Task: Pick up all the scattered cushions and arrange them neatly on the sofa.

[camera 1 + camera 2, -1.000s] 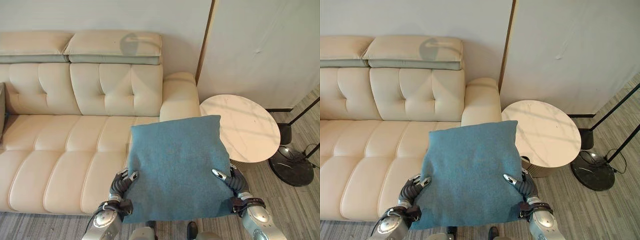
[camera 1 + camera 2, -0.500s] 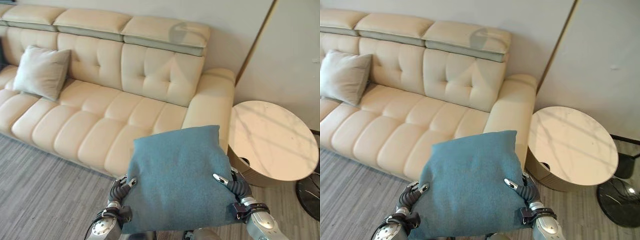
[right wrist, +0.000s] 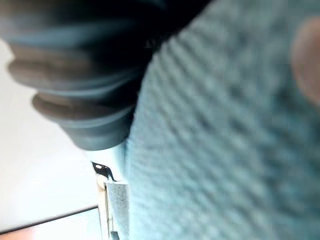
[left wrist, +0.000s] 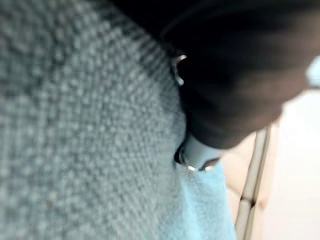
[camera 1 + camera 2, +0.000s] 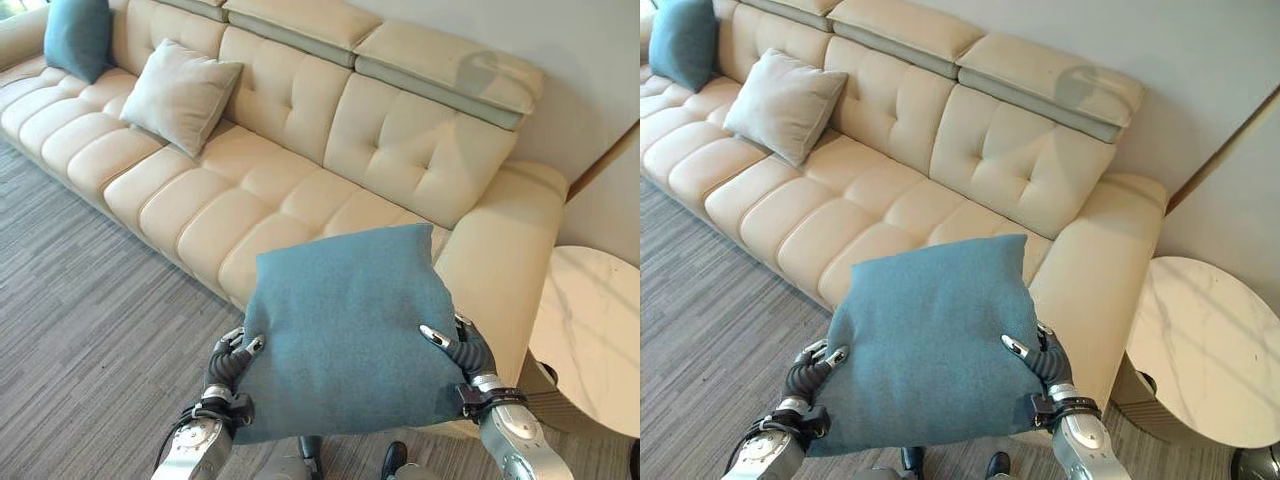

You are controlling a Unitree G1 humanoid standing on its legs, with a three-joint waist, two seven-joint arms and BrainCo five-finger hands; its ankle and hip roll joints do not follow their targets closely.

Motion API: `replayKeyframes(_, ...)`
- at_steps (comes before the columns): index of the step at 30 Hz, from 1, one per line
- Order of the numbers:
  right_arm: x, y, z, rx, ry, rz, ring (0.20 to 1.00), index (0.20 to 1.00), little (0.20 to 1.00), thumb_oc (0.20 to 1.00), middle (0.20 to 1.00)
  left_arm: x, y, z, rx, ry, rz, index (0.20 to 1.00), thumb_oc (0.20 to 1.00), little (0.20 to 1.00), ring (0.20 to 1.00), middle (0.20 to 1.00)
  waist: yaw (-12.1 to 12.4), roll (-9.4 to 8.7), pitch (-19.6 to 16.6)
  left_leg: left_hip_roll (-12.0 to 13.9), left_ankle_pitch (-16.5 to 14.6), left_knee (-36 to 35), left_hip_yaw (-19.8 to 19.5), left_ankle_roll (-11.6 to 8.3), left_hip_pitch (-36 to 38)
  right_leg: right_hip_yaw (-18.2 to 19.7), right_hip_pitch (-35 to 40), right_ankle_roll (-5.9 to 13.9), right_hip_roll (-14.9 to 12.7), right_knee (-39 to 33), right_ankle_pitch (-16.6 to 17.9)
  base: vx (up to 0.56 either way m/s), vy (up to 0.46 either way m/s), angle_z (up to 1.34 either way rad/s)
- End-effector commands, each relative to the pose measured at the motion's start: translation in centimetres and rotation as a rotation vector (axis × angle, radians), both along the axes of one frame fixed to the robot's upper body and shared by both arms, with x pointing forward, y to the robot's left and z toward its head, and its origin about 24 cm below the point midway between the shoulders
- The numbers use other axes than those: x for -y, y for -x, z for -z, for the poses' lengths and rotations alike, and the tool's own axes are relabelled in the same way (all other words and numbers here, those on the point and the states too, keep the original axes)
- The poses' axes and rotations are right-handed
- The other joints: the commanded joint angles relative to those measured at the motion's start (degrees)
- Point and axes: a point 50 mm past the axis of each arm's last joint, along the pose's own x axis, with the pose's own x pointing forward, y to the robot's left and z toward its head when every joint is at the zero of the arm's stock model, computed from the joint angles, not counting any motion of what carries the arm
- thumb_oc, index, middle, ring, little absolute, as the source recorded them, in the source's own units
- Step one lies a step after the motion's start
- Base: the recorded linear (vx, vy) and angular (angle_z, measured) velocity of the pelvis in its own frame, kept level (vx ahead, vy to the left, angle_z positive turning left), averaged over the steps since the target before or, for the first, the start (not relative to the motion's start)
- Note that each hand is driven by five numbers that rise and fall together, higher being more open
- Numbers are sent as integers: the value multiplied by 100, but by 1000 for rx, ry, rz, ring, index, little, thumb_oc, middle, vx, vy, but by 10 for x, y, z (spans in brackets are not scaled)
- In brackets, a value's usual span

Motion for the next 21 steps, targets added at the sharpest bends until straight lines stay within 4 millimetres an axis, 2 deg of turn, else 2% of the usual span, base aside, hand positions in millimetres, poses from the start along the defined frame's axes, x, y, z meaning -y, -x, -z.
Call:
replayKeyframes(1,-9,-17,-35,203,-19,-30,200,200,200,200,200,9,-14,-40,235,23,26,200,200,200,200,200,-81,-7,-223,247,-903,-43,89,-189,352,-47,-270,15,216,669,-794,16,324,18)
replayKeyframes(2,-10,-17,-34,204,-23,-24,200,200,200,200,200,10,-17,-42,244,18,32,200,200,200,200,200,-109,26,-164,199,-956,-43,-20,-110,401,60,-428,28,106,1145,-799,13,326,46)
replayKeyframes(3,-11,-18,-34,204,-22,-22,200,200,200,200,200,9,-19,-45,255,-2,31,200,200,200,200,200,-165,60,-60,78,-1022,-43,-156,35,485,245,-783,75,-166,2061,-625,13,322,51)
replayKeyframes(4,-12,-18,-34,204,-22,-22,200,200,200,200,200,9,-19,-45,255,-2,31,200,200,200,200,200,-164,57,-62,74,-1022,-43,-154,37,483,248,-791,77,-172,2072,-630,13,271,61)
replayKeyframes(5,-12,-18,-33,202,-21,-14,200,200,200,200,200,9,-20,-45,257,-15,34,200,200,200,200,200,-232,74,-14,24,-1046,-43,-274,84,518,574,-993,88,-131,2448,-556,-27,101,36)
replayKeyframes(6,-14,-21,-34,208,-36,-8,200,200,200,200,200,12,-22,-45,258,-16,41,200,200,200,200,200,-349,87,13,24,-968,-43,-453,61,474,1319,-1358,-90,459,2358,-802,-29,98,30)
replayKeyframes(7,-14,-21,-34,208,-36,-7,200,200,200,200,200,12,-22,-45,258,-16,41,200,200,200,200,200,-336,91,-10,31,-962,-43,-439,58,446,1330,-1388,-98,470,2348,-787,15,29,46)
replayKeyframes(8,-12,-20,-32,198,-55,5,200,200,200,200,200,12,-22,-45,258,-18,52,200,200,200,200,200,-395,86,23,-20,-884,-43,-671,18,442,1825,-1480,-131,861,1829,-885,51,10,83)
replayKeyframes(10,-11,-19,-30,189,-69,13,200,200,200,200,200,13,-23,-45,259,-19,61,200,200,200,200,200,-402,78,71,-47,-871,-43,-792,10,456,1925,-1435,-157,969,1474,-819,75,-6,94)
replayKeyframes(11,-10,-18,-29,182,-73,20,200,200,200,200,200,12,-22,-44,253,-20,62,200,200,200,200,200,-411,54,75,-76,-866,-43,-875,7,429,2074,-1488,-150,1113,1072,-682,174,-65,69)
replayKeyframes(12,-7,-14,-25,166,-73,19,200,200,200,200,200,9,-21,-42,241,-37,66,200,200,200,200,200,-427,-25,94,-172,-881,-43,-1059,-21,462,2110,-1695,-44,1325,610,-376,214,-81,65)
replayKeyframes(13,-5,-12,-25,159,-64,18,200,200,200,200,200,9,-21,-42,237,-46,74,200,200,200,200,200,-401,-62,86,-220,-918,-43,-1083,-33,496,1896,-1642,-22,1297,408,-297,192,-61,75)
replayKeyframes(14,-5,-12,-24,159,-64,18,200,200,200,200,200,9,-21,-42,236,-46,74,200,200,200,200,200,-424,-58,93,-217,-916,-43,-1108,-34,505,1873,-1609,-22,1295,367,-280,250,-54,72)
replayKeyframes(17,1,-5,-20,136,-58,35,200,200,200,200,200,15,-20,-43,252,-38,109,200,200,200,200,200,-494,-20,-72,-280,-1123,-43,-1253,-31,755,1984,-1294,-120,1304,89,-242,333,-69,73)
replayKeyframes(21,9,-2,-20,131,-51,54,200,200,200,200,200,19,-20,-43,251,-20,125,200,200,200,200,200,-604,90,-208,-199,-1176,-43,-1315,-95,920,1966,-1072,-215,1352,20,-315,269,-88,47)
